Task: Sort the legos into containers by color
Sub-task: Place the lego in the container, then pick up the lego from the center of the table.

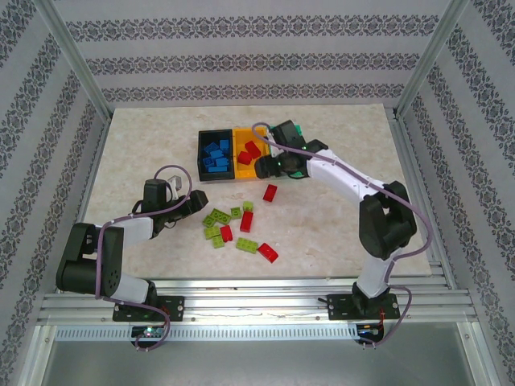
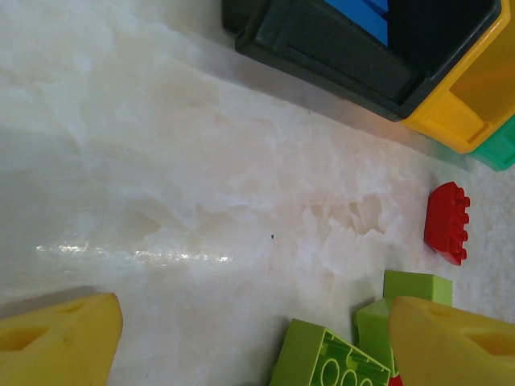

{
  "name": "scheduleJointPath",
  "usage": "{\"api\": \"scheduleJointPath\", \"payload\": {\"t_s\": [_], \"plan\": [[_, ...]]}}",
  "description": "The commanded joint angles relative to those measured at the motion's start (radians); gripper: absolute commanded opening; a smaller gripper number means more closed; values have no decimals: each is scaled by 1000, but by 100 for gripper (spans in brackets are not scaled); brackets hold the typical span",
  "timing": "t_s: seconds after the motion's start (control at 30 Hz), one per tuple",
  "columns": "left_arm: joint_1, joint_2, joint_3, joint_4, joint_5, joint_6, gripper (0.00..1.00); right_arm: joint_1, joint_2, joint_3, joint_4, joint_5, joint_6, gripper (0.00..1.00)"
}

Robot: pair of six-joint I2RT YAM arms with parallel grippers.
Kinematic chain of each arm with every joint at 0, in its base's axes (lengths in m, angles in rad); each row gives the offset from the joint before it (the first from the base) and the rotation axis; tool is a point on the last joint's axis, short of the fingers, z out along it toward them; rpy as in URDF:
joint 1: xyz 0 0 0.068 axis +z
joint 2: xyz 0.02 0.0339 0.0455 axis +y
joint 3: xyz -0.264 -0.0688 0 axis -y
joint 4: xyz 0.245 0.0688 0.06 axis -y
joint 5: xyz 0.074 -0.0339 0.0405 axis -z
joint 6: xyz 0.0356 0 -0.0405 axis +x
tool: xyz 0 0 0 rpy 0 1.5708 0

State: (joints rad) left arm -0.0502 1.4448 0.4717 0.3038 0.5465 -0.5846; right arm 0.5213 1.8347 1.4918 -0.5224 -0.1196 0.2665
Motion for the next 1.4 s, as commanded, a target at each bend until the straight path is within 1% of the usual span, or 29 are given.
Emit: {"api": "scheduleJointPath", "payload": {"t_s": [0.0,0.1,0.17,0.2,0.4,0.6,0.8,0.83,1.07,1.3,1.37], "plan": [[18,-8,21,32,10,-3,86,-5,94,128,21,-25,23,66],[18,-8,19,33,10,-2,86,-6,178,257,-5,1,31,79],[18,-9,20,29,10,-1,86,-5,212,307,-26,0,45,94],[19,-12,21,26,8,0,86,-2,214,303,-16,-6,53,96],[18,-8,16,48,22,-16,86,12,132,111,76,-34,65,97],[18,18,14,76,39,-33,86,14,18,-111,112,22,53,96],[18,22,15,74,40,-32,86,14,-8,-234,144,49,59,96],[18,19,15,75,39,-32,90,14,-2,-240,148,49,63,96],[18,31,18,73,35,-28,91,17,49,-241,172,38,98,93],[18,28,17,72,35,-29,91,34,104,-203,162,31,106,88],[18,25,16,72,37,-29,91,43,118,-190,142,48,99,84]]}}
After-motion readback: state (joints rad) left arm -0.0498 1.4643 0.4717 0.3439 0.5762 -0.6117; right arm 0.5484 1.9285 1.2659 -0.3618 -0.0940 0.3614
